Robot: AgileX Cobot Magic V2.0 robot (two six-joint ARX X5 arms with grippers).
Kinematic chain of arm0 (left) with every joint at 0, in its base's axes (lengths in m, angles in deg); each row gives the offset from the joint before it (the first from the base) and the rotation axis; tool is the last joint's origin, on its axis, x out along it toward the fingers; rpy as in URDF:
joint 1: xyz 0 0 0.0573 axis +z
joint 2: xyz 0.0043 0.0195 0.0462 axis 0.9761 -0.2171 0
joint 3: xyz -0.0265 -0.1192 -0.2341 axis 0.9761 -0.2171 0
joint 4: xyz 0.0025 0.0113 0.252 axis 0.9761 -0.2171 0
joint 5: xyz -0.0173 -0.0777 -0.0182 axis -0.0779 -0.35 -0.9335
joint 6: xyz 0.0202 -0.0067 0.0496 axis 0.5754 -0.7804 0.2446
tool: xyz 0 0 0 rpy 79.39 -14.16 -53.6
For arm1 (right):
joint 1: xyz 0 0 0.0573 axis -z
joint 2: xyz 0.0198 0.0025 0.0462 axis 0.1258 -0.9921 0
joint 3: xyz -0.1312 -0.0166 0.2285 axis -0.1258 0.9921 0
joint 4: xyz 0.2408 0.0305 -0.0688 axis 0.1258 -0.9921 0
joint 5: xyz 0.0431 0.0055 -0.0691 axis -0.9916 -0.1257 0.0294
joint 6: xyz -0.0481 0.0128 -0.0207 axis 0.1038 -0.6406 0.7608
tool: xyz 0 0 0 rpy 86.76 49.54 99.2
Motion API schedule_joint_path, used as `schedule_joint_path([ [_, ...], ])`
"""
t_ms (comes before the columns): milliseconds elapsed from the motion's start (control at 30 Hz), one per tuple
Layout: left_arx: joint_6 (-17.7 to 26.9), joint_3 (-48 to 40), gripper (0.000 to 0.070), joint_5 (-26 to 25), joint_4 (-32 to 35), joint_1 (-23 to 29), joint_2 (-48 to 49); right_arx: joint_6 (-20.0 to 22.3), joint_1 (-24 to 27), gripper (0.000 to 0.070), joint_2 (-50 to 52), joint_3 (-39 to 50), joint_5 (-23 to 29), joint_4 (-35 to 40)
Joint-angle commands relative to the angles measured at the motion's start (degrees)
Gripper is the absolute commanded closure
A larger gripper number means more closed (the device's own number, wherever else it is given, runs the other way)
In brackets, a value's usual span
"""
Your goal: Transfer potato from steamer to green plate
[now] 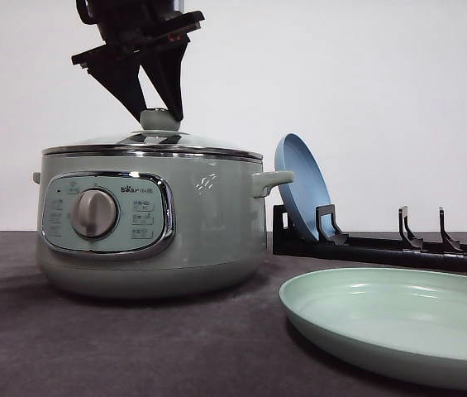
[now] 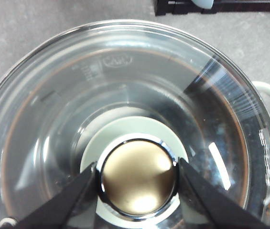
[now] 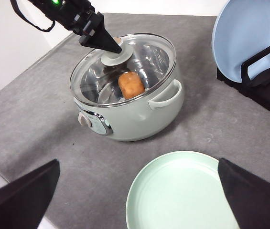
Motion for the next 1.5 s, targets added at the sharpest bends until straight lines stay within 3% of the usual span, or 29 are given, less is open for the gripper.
schedule_joint_path([
  [0,-0.22,4.25,0.0700,-0.19,0.16,-0.37,-0.12,-0.44,-0.11,0.0000,-0.11,-0.90,0.04,0.32],
  [433,-0.20,17.13,0.0700,-0.18,-7.66,-0.37,0.16,-0.44,-0.11,0.0000,-0.11,-0.90,0.17,0.30],
  [600,-0.15,17.66,0.0700,0.31,-8.13,-0.22,0.25,-0.42,-0.11,0.0000,-0.15,-0.90,0.26,0.30],
  [800,0.29,17.66,0.0700,4.45,-8.43,0.64,0.62,-0.44,-0.11,0.0000,-0.15,-0.90,0.46,0.30],
  [1000,0.45,17.66,0.0700,4.45,-8.73,4.88,1.99,-0.44,-0.11,0.0000,-0.15,-0.90,0.44,0.28],
  [1467,-0.42,17.66,0.0700,4.01,-9.61,21.51,4.53,-1.34,-0.11,0.0009,-0.63,-0.90,0.44,0.30],
])
